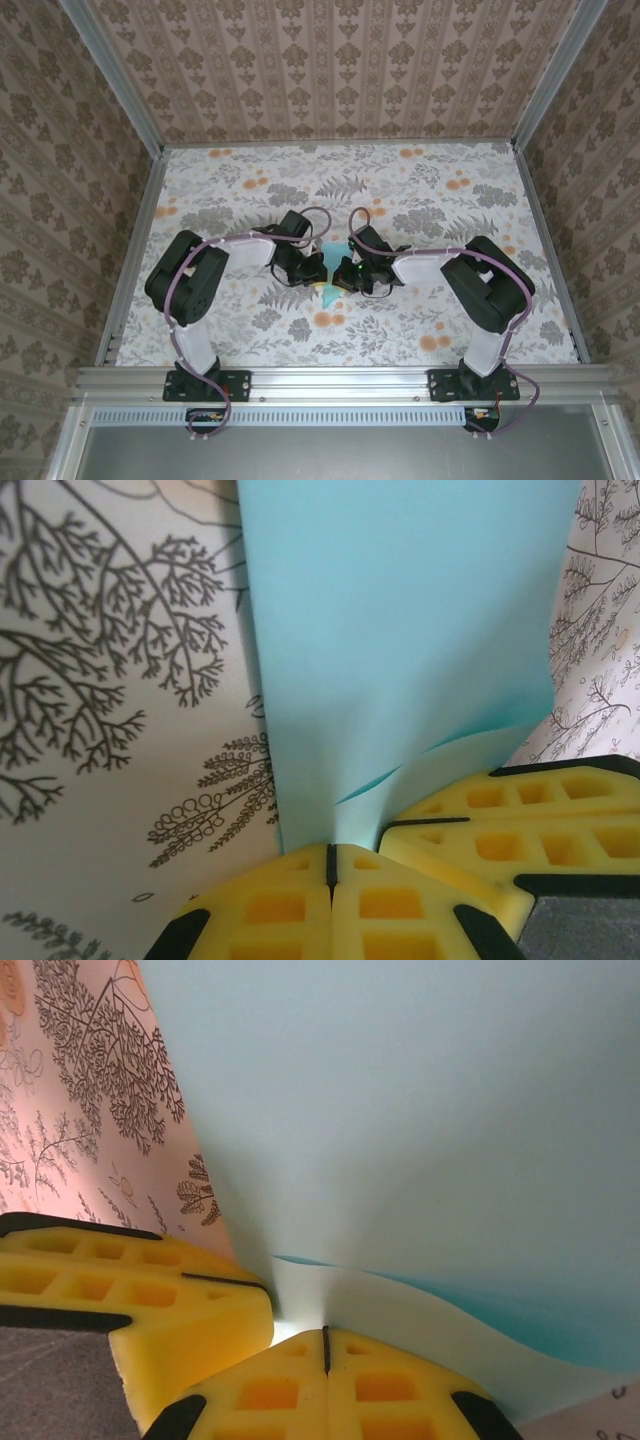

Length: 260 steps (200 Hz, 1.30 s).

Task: Fold a paper plane with a square sheet of paper (pick it up from the middle)
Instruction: Third fold the triangle at the center of the table.

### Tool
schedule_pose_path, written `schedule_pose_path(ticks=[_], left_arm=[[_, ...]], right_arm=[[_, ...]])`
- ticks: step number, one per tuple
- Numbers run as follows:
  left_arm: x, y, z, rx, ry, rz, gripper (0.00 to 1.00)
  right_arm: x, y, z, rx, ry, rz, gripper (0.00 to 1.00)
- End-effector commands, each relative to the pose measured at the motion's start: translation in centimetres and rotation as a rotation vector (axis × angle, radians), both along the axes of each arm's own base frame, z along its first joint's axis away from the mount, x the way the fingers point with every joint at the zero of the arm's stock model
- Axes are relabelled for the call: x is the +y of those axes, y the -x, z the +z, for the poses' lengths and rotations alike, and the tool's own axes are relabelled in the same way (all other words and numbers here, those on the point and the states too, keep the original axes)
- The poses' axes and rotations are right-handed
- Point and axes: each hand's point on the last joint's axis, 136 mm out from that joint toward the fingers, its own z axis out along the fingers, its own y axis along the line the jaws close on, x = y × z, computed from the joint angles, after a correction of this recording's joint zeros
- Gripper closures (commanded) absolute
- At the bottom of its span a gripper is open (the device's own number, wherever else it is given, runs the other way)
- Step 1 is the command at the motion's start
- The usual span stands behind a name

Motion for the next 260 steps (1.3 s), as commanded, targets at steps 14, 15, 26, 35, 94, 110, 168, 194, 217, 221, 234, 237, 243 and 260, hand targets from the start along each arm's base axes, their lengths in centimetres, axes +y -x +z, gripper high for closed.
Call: schedule_pose_path(ticks=[14, 15, 26, 35, 94, 110, 168, 194, 217, 221, 234, 237, 243, 260], left_arm=[[1.2, 0.2, -1.4, -0.019, -0.128, -0.026, 1.0], [1.2, 0.2, -1.4, -0.02, -0.129, -0.027, 1.0], [1.6, 0.3, -1.7, -0.024, -0.158, -0.031, 1.0], [1.8, 0.4, -1.9, -0.026, -0.177, -0.034, 1.0], [2.9, 0.4, -2.5, -0.039, -0.268, -0.043, 1.0], [3.1, 0.5, -2.7, -0.039, -0.29, -0.049, 1.0], [4.2, 0.9, -3.6, -0.024, -0.375, -0.076, 1.0], [4.5, 1.1, -3.9, -0.014, -0.396, -0.078, 1.0], [4.7, 1.2, -4.2, -0.01, -0.407, -0.077, 1.0], [4.7, 1.2, -4.2, -0.009, -0.408, -0.077, 1.0], [4.8, 1.2, -4.4, -0.006, -0.412, -0.075, 1.0], [4.8, 1.1, -4.4, -0.006, -0.411, -0.075, 1.0], [4.8, 1.2, -4.4, -0.007, -0.411, -0.076, 1.0], [4.7, 1.1, -4.4, -0.01, -0.407, -0.075, 1.0]], right_arm=[[-0.4, 0.3, 0.7, -0.068, -0.029, 0.028, 0.91], [-0.4, 0.3, 0.7, -0.072, -0.03, 0.029, 0.91], [-0.4, 0.1, 1.5, -0.107, -0.043, 0.039, 0.91], [-0.6, 0.2, 1.8, -0.126, -0.05, 0.044, 0.9], [-1.7, 0.5, 0.5, -0.136, -0.036, 0.048, 0.92], [-1.7, 0.2, 0.1, -0.123, -0.026, 0.044, 0.93], [-3.5, -1.1, -1.4, -0.08, 0.019, -0.03, 0.95], [-5.0, -2.1, -1.7, -0.069, 0.038, -0.084, 0.95], [-6.5, -3.2, -2.0, -0.06, 0.057, -0.13, 0.95], [-6.7, -3.4, -2.0, -0.061, 0.061, -0.136, 0.95], [-7.3, -4.0, -1.9, -0.066, 0.068, -0.148, 0.95], [-7.5, -4.2, -1.8, -0.069, 0.07, -0.149, 0.95], [-7.6, -4.5, -1.5, -0.076, 0.07, -0.15, 0.95], [-7.4, -5.4, 0.0, -0.115, 0.059, -0.138, 0.95]])
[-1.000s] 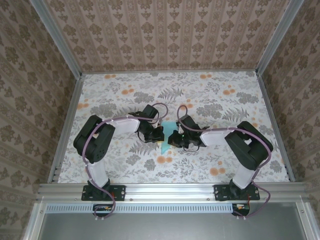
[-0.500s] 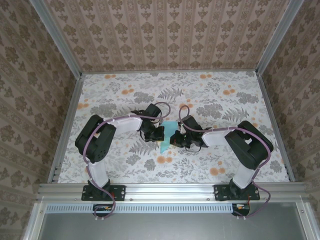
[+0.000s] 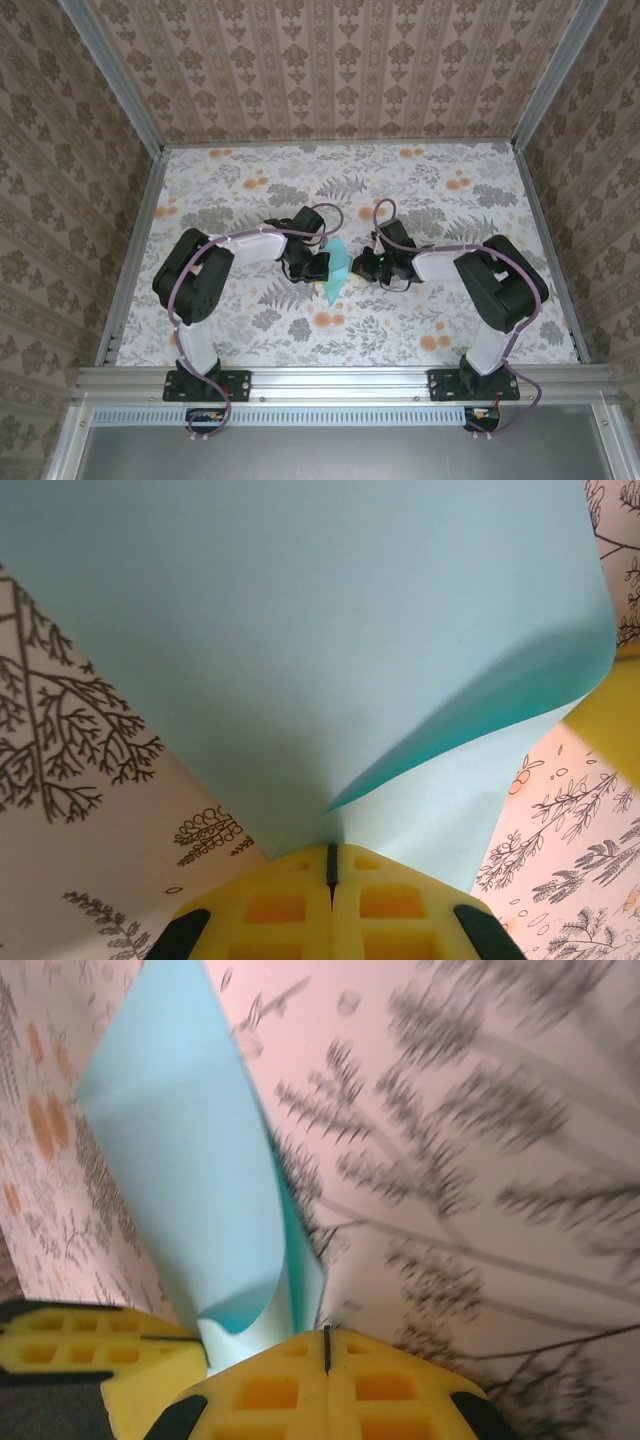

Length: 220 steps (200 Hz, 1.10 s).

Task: Fold a paper plane with a square sheet of paper (pick it up from the middle)
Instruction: Third fold the triangle at the center of the table.

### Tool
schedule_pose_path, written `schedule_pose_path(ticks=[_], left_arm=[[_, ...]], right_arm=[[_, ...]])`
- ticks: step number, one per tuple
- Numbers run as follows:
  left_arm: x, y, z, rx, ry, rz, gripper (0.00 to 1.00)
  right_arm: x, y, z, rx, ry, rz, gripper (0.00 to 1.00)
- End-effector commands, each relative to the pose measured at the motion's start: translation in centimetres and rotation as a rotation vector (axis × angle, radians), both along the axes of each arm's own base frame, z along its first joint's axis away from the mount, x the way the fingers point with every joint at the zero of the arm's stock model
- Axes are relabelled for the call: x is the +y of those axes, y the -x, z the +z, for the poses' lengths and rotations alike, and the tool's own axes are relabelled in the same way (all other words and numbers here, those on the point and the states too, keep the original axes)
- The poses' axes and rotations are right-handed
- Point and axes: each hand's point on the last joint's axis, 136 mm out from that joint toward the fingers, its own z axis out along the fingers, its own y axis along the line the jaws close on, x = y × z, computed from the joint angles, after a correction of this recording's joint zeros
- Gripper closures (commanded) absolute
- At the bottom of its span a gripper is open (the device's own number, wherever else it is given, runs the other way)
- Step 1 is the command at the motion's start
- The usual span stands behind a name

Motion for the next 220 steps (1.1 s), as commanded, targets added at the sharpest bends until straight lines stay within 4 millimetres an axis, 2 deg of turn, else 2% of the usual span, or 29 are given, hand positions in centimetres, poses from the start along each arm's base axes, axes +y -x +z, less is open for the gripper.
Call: schedule_pose_path(ticks=[1, 21, 36, 68, 101, 128, 167, 185, 220], left_arm=[[4.1, 1.6, -4.0, 0.063, -0.211, 0.003, 1.0], [4.1, 1.6, -3.9, 0.06, -0.208, 0.005, 1.0], [4.0, 1.5, -3.9, 0.06, -0.205, 0.009, 1.0], [3.9, 1.4, -3.9, 0.06, -0.203, 0.009, 1.0], [3.9, 1.5, -4.0, 0.066, -0.209, 0.009, 1.0], [4.1, 1.7, -4.1, 0.072, -0.217, 0.006, 1.0], [4.3, 1.9, -4.3, 0.078, -0.222, 0.005, 1.0], [4.3, 2.0, -4.3, 0.08, -0.222, 0.004, 1.0], [4.3, 1.9, -4.4, 0.079, -0.22, 0.007, 1.0]], right_arm=[[-1.6, -1.3, 0.0, -0.017, 0.074, -0.027, 0.95], [-0.8, -1.6, 2.2, -0.075, 0.035, 0.008, 0.94], [0.1, -1.1, 2.8, -0.084, 0.012, 0.044, 0.94], [2.3, 0.4, 1.9, -0.059, -0.019, 0.122, 0.94], [3.6, 0.5, 0.9, -0.028, -0.025, 0.153, 0.94], [3.0, -0.1, -0.1, -0.007, 0.031, 0.128, 0.95], [-0.1, -2.1, -1.8, 0.038, 0.085, -0.009, 0.95], [-1.1, -3.2, -1.6, 0.039, 0.072, -0.059, 0.95], [-1.7, -4.8, -0.1, 0.012, 0.082, -0.086, 0.96]])
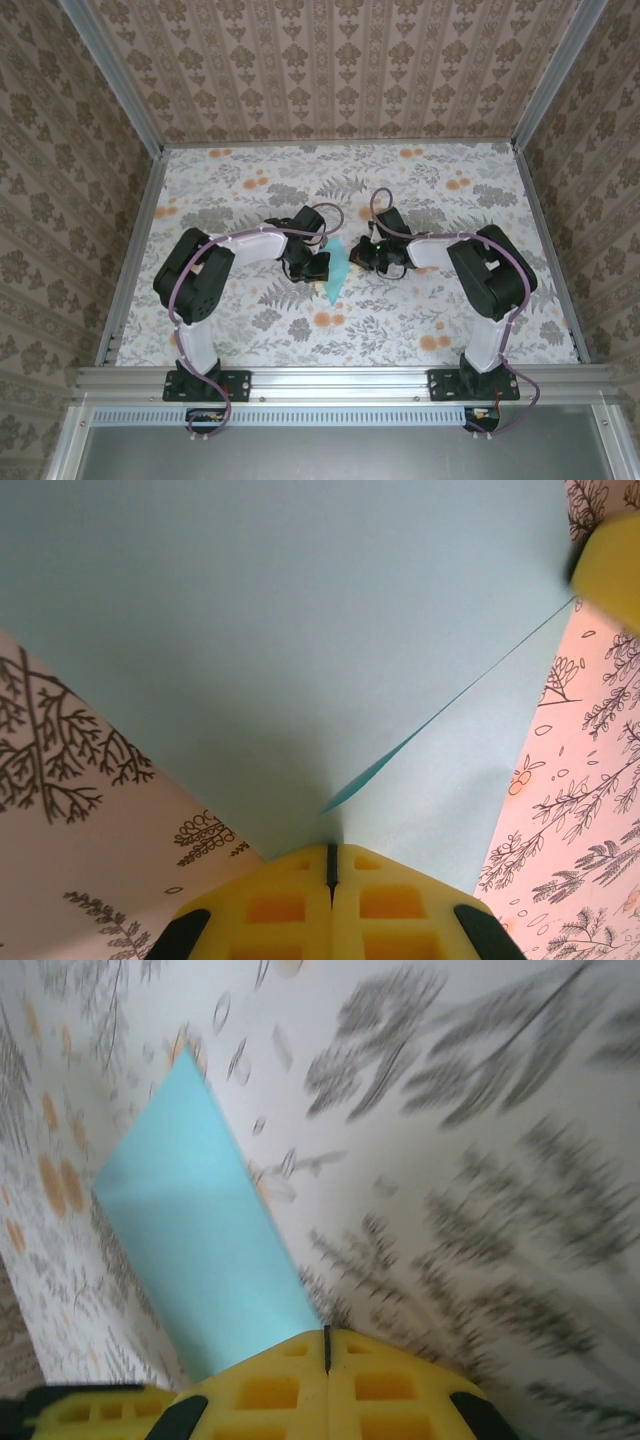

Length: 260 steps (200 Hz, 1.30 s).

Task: Fold a paper plane with a square sheet of paper (pick it up from the middle)
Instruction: Third fold the triangle at the center of the table.

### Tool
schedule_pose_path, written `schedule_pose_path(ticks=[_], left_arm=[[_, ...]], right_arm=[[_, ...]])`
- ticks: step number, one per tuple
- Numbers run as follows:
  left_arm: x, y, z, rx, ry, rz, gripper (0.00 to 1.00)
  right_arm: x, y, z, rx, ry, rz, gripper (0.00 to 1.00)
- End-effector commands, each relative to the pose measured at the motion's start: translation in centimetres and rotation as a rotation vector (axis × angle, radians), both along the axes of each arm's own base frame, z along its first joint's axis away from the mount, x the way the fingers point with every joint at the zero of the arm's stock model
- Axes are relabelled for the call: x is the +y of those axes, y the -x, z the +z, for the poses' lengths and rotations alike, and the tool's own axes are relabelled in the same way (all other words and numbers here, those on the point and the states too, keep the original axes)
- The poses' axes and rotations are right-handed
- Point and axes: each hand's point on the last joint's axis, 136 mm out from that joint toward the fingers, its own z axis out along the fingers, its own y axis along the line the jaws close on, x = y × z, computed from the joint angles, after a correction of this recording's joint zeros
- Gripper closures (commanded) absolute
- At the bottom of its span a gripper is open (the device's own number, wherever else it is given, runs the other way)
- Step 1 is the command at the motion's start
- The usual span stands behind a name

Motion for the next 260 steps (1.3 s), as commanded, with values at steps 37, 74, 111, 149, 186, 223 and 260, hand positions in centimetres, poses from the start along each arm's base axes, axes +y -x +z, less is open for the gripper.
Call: schedule_pose_path(ticks=[37, 74, 111, 149, 186, 223, 260], left_arm=[[4.2, 1.8, -4.5, 0.071, -0.211, 0.012, 1.0], [4.1, 1.6, -4.6, 0.065, -0.207, 0.028, 1.0], [4.1, 1.6, -4.7, 0.063, -0.207, 0.037, 1.0], [4.3, 1.7, -4.9, 0.066, -0.209, 0.044, 1.0], [4.3, 1.7, -4.9, 0.067, -0.209, 0.047, 1.0], [4.4, 1.7, -5.0, 0.066, -0.213, 0.05, 1.0], [4.6, 1.8, -5.2, 0.07, -0.22, 0.058, 1.0]], right_arm=[[-0.5, -0.8, 3.0, -0.06, 0.006, -0.019, 0.95], [1.7, 4.4, 3.0, -0.025, -0.027, 0.055, 0.95], [4.4, 8.3, 2.4, 0.008, -0.079, 0.107, 0.96], [5.8, 9.1, 2.3, 0.011, -0.105, 0.136, 0.96], [6.3, 9.7, 1.8, 0.031, -0.106, 0.158, 0.96], [6.8, 10.7, 1.0, 0.056, -0.101, 0.188, 0.97], [7.2, 11.5, 0.3, 0.08, -0.103, 0.214, 0.96]])
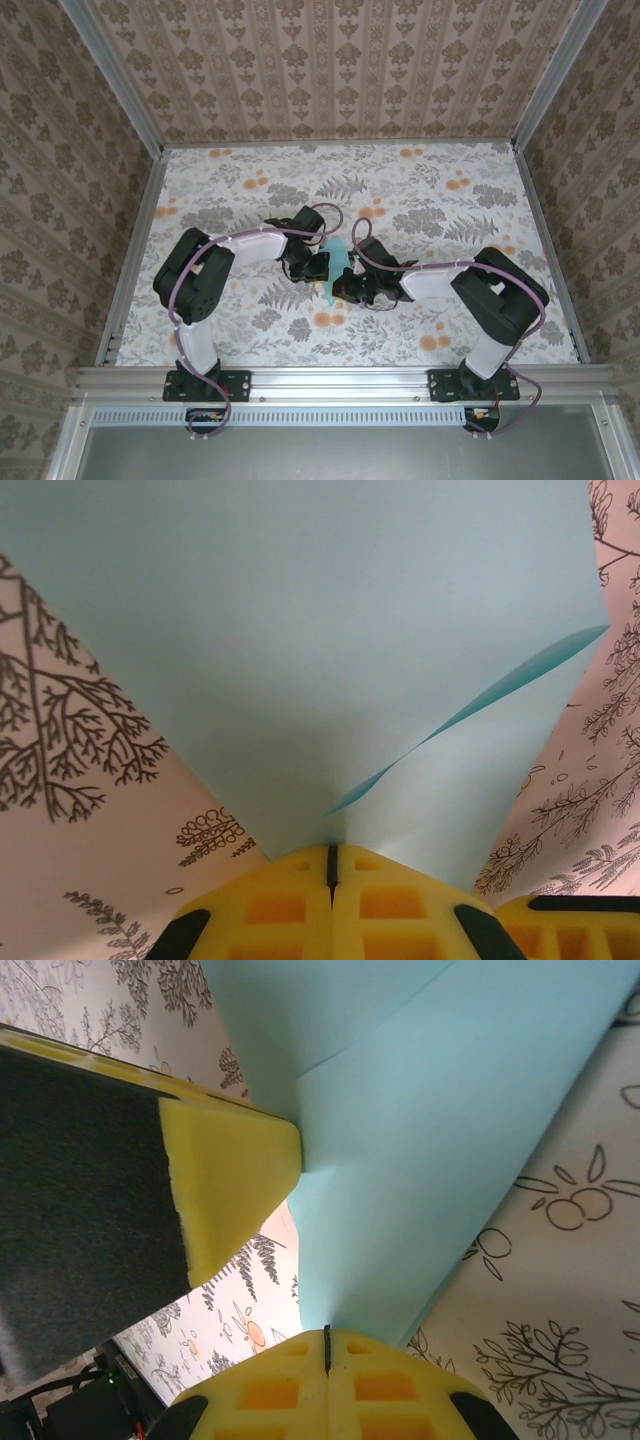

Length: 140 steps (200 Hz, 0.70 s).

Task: Fold a paper plane with a square sheet of paper (pick it up from the middle)
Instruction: Third fold the triangle at the center of the table.

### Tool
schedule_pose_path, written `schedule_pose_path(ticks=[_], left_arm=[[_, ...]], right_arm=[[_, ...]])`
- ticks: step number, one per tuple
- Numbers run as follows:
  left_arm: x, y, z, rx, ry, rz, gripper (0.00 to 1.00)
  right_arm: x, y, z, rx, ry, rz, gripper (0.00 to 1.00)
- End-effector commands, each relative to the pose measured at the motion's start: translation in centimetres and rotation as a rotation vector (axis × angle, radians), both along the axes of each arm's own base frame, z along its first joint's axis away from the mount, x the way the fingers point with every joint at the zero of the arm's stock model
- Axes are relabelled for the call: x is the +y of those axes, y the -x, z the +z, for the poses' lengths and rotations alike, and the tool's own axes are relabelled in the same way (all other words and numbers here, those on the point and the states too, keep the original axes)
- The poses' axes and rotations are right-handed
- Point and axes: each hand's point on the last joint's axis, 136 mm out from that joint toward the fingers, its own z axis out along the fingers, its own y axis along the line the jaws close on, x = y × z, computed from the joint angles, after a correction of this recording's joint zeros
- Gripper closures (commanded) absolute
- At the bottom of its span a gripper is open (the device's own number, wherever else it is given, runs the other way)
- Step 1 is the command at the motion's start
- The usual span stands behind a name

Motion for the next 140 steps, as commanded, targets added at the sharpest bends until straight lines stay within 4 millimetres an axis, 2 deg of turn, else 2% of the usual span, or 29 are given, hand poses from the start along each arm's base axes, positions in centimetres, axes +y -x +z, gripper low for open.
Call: schedule_pose_path(ticks=[1, 105, 123, 140], left_arm=[[4.6, 1.8, -5.1, 0.066, -0.221, 0.042, 1.0], [4.8, 2.0, -5.5, 0.071, -0.229, 0.049, 1.0], [4.8, 1.8, -5.4, 0.067, -0.226, 0.046, 1.0], [4.8, 1.7, -5.2, 0.062, -0.224, 0.045, 1.0]], right_arm=[[0.7, 0.9, -0.5, 0.035, -0.016, 0.029, 0.97], [0.0, 3.5, -2.6, 0.104, 0.048, 0.065, 0.97], [0.3, 3.2, -2.2, 0.092, 0.042, 0.068, 0.97], [0.7, 2.4, -0.7, 0.045, 0.023, 0.071, 0.97]])
